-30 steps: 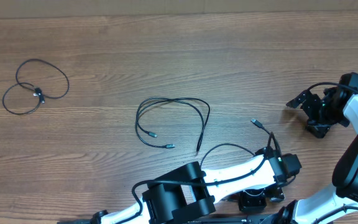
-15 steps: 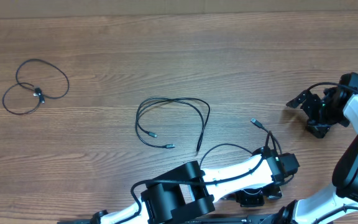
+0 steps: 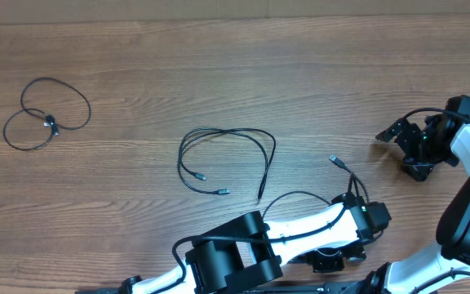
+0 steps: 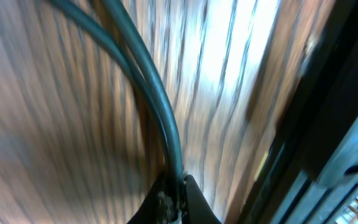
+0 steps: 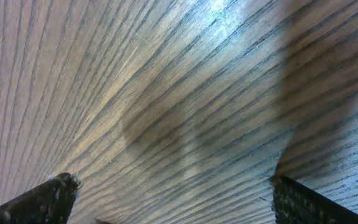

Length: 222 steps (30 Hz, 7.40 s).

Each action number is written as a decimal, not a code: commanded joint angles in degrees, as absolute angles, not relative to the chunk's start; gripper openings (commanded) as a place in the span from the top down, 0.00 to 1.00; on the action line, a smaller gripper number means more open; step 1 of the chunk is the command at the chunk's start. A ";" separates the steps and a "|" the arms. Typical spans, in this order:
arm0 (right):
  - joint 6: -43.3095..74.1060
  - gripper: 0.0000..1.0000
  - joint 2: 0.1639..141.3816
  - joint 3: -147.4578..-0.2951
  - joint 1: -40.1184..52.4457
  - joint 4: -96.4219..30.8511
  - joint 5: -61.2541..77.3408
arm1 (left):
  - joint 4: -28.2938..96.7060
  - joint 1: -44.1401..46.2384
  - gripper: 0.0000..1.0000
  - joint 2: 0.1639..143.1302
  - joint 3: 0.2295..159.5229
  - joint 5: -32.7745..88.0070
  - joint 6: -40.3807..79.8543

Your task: Untangle cables

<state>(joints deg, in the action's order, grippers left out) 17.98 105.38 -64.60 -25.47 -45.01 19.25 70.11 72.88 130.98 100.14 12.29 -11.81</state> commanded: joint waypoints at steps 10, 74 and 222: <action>17.72 0.00 105.51 -65.98 -25.58 -44.82 19.09 | 78.72 72.58 0.96 126.02 115.77 11.75 -6.13; 17.72 0.00 105.51 -65.98 -25.58 -44.82 19.07 | 76.18 -11.94 0.96 102.52 119.96 -28.12 39.66; 17.69 0.00 105.51 -65.98 -25.58 -44.82 19.07 | 79.35 41.80 0.96 100.99 124.60 11.07 6.81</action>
<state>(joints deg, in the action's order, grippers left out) 17.96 105.41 -64.60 -25.47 -45.01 19.22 77.56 41.91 99.04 128.64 13.13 6.92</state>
